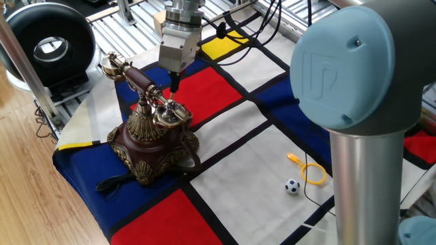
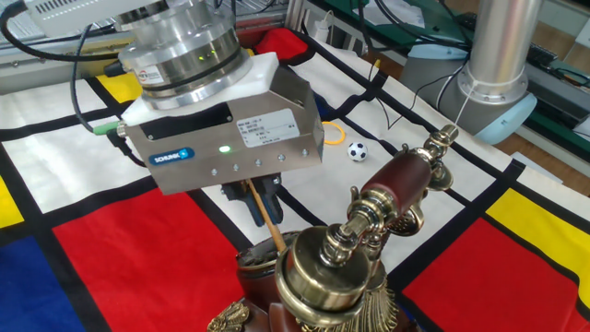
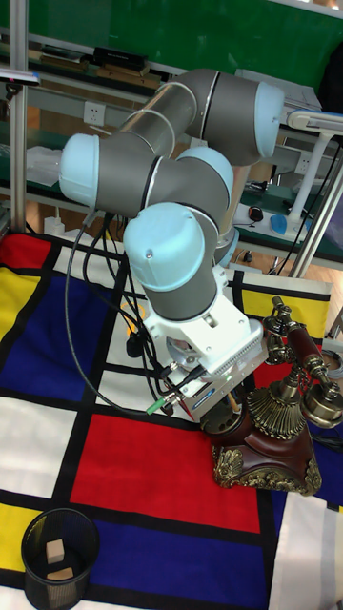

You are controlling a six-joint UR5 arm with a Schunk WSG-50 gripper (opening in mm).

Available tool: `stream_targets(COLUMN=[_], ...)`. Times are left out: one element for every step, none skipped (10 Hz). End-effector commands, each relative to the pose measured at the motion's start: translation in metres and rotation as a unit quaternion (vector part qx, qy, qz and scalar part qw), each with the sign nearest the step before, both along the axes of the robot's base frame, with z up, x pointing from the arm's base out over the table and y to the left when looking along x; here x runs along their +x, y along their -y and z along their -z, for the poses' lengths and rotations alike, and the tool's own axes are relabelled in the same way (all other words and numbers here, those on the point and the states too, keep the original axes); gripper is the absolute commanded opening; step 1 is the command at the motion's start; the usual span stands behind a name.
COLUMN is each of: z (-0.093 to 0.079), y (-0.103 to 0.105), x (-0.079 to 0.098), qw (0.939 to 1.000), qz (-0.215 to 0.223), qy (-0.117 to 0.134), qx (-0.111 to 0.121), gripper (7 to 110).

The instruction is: Dial a number on an old rotary phone

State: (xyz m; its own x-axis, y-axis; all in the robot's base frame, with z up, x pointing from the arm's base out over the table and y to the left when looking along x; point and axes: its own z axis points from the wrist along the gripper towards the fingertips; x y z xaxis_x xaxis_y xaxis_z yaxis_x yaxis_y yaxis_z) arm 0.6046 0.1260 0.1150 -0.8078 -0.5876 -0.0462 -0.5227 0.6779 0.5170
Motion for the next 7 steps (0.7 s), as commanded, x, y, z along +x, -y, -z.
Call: stream_targets(z=[0.000, 0.001, 0.001, 0.000, -0.001, -0.004, -0.007], y=[-0.008, -0.009, -0.009, -0.010, -0.004, 0.005, 0.013], x=[0.007, 0.007, 0.007, 0.008, 0.008, 0.007, 0.005], qw=[0.9999, 0.9998, 0.9998, 0.9997, 0.9998, 0.9997, 0.9996], qz=[0.011, 0.011, 0.011, 0.013, 0.009, 0.001, -0.003], qy=[0.005, 0.005, 0.005, 0.006, 0.007, 0.005, 0.004], qx=[0.013, 0.013, 0.014, 0.018, 0.019, 0.026, 0.029], gripper=[7, 7, 7, 7, 7, 7, 7])
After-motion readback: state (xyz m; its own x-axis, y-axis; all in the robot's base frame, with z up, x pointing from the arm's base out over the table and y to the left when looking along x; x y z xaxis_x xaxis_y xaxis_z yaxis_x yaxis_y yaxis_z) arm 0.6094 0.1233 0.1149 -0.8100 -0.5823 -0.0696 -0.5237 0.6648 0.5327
